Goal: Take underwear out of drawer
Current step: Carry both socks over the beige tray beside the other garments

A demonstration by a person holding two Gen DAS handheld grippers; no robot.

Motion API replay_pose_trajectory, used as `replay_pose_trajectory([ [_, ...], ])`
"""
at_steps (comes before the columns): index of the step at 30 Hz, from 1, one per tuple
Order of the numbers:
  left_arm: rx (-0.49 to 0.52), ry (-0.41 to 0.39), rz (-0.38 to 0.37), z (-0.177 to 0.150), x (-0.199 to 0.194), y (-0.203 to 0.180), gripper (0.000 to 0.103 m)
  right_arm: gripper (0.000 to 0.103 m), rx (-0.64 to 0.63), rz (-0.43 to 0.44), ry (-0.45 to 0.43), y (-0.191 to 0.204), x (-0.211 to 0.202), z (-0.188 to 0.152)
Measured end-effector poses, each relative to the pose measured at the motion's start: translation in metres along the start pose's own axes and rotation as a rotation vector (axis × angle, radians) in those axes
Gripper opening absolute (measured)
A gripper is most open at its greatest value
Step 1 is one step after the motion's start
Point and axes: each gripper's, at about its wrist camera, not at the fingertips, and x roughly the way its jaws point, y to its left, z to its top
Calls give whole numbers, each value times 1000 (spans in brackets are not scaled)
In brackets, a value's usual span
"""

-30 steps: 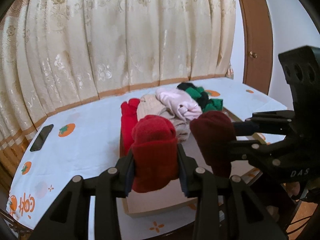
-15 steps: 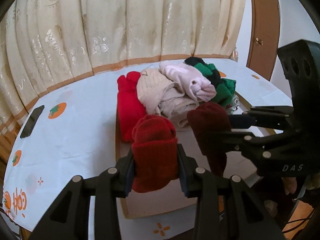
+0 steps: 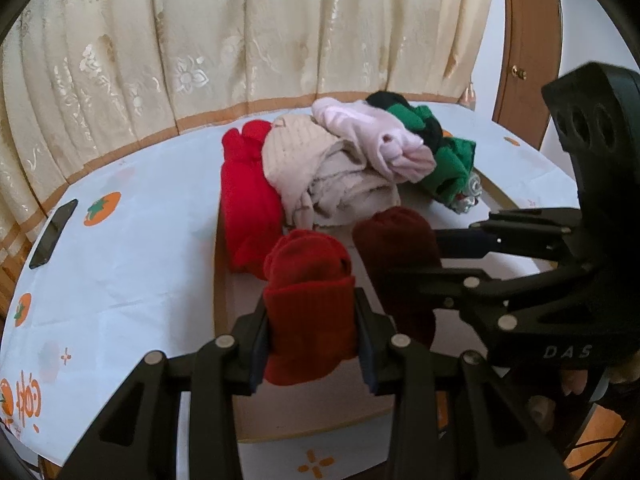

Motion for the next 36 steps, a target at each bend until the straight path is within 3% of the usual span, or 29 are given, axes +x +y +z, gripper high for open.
replay_pose_trajectory([
  [16, -17, 63, -15, -5, 26, 7, 36, 41, 8, 0, 26, -4, 18, -1],
  [36, -20, 93, -13, -8, 26, 16, 41, 41, -16, -6, 84, 3, 34, 0],
])
